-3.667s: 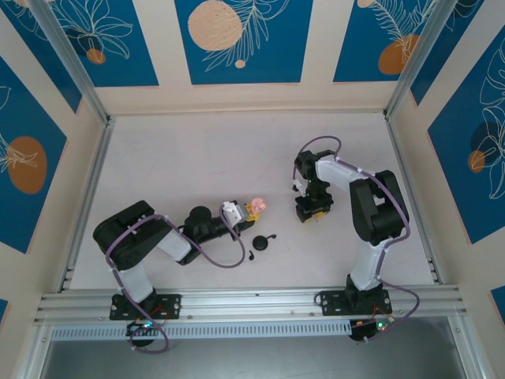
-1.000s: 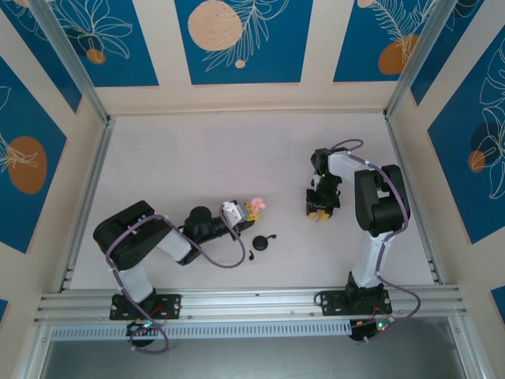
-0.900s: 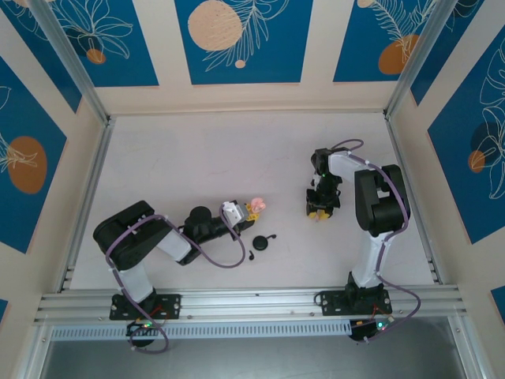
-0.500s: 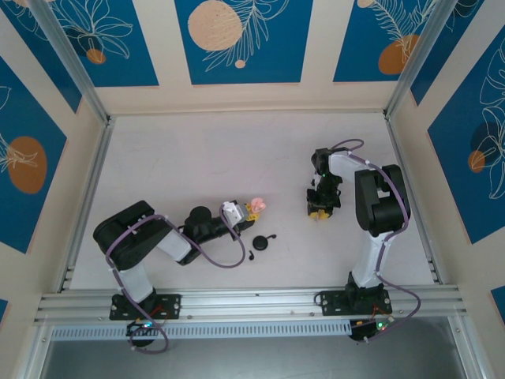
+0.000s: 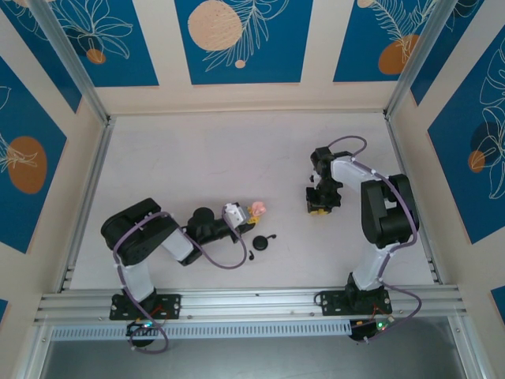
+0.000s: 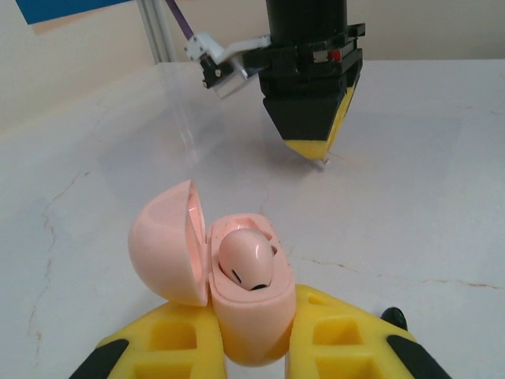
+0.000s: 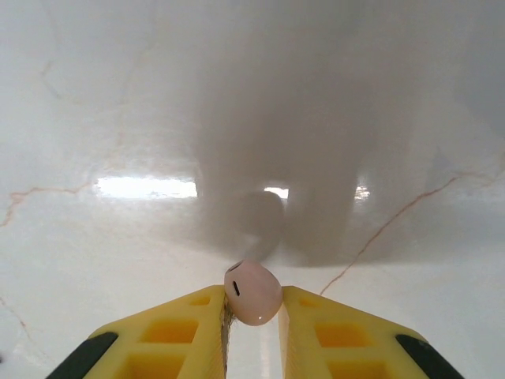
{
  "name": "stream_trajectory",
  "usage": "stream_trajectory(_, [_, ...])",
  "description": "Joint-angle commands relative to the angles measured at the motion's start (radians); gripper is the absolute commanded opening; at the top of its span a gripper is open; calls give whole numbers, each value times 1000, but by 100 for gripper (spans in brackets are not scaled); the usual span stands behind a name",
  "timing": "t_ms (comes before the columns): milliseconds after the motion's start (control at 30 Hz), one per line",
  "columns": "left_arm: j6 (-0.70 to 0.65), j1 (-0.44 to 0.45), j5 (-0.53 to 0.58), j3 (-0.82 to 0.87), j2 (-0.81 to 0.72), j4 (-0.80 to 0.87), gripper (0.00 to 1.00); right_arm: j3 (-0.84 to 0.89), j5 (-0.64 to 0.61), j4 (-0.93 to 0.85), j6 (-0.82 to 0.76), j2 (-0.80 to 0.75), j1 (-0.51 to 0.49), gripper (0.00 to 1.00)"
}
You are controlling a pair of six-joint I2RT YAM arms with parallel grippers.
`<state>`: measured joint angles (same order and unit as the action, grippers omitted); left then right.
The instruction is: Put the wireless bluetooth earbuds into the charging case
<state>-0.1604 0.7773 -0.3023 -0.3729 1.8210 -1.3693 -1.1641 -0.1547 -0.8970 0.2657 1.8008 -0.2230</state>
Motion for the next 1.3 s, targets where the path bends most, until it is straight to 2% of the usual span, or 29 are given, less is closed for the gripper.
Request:
stream_trajectory(0, [-5,20,-16,-18,22,-37,10,32,-19,44,-24,-47,-19,22])
stream_trajectory(200, [21,25,-48,-47,76,-37,10,102,0,132,-57,-154,-70,22])
stream_trajectory(433, [41,43,-62,-92,139,-37,9,194,-4,277,-34,-286,-176,23])
stream_trajectory(700, [51,48,-77,-134,173,-38,9,268,-66,435,-20,-397,-295,23])
stream_trajectory(1267, [90,51,-72,-159,166,-37,9,352,-27,585,-35,-482,-369,23])
